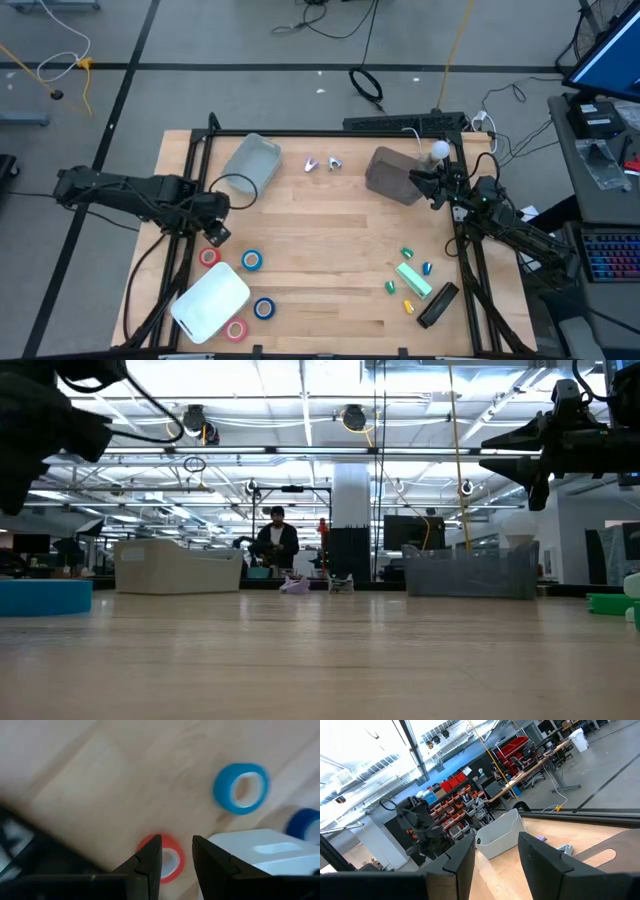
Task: Pick and place Stapler, Stapler remover, tape
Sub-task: Put the orange tape into the black bin
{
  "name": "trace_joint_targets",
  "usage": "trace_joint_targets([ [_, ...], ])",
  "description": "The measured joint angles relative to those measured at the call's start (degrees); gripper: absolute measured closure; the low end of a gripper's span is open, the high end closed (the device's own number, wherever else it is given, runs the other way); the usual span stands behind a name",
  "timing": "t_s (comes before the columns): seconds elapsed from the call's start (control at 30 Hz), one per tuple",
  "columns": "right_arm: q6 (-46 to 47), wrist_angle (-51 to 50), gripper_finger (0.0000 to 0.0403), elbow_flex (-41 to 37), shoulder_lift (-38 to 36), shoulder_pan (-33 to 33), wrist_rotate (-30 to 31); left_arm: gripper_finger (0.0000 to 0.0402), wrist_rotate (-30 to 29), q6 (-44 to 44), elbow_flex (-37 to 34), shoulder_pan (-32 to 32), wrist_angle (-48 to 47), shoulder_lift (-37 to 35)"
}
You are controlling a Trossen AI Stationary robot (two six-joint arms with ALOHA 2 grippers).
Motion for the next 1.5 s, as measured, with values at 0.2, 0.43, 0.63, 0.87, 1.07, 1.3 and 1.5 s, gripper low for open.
trace_joint_targets([
  [0.2,0.00,-0.44,0.0261,0.00,0.00,0.00,0.00,0.0293,0.15,5.60,0.02,-2.01,-1.46,0.09],
  [0.43,0.00,-1.12,0.0261,0.00,0.00,0.00,0.00,0.0293,0.04,6.72,0.02,-6.12,-1.54,0.09],
  [0.63,0.00,-1.20,0.0261,0.00,0.00,0.00,0.00,0.0293,-3.20,10.16,0.02,-10.63,-1.56,2.84],
  [0.87,0.00,-1.22,0.0261,0.02,0.00,0.00,0.02,0.0293,-8.57,22.57,0.02,-15.39,-1.88,10.96],
  [1.07,-0.04,-1.22,0.0261,0.00,0.00,0.00,0.01,0.0293,-7.75,27.47,0.02,-18.37,-1.92,16.58],
  [1.3,-0.44,-1.24,0.0261,0.00,0.00,0.00,0.01,0.0293,-4.70,32.76,-0.05,-23.02,-1.54,19.19],
  [1.5,-0.44,-1.22,0.0261,0.02,0.00,0.00,0.01,0.0293,-4.62,32.38,-2.11,-25.55,-0.63,19.24],
])
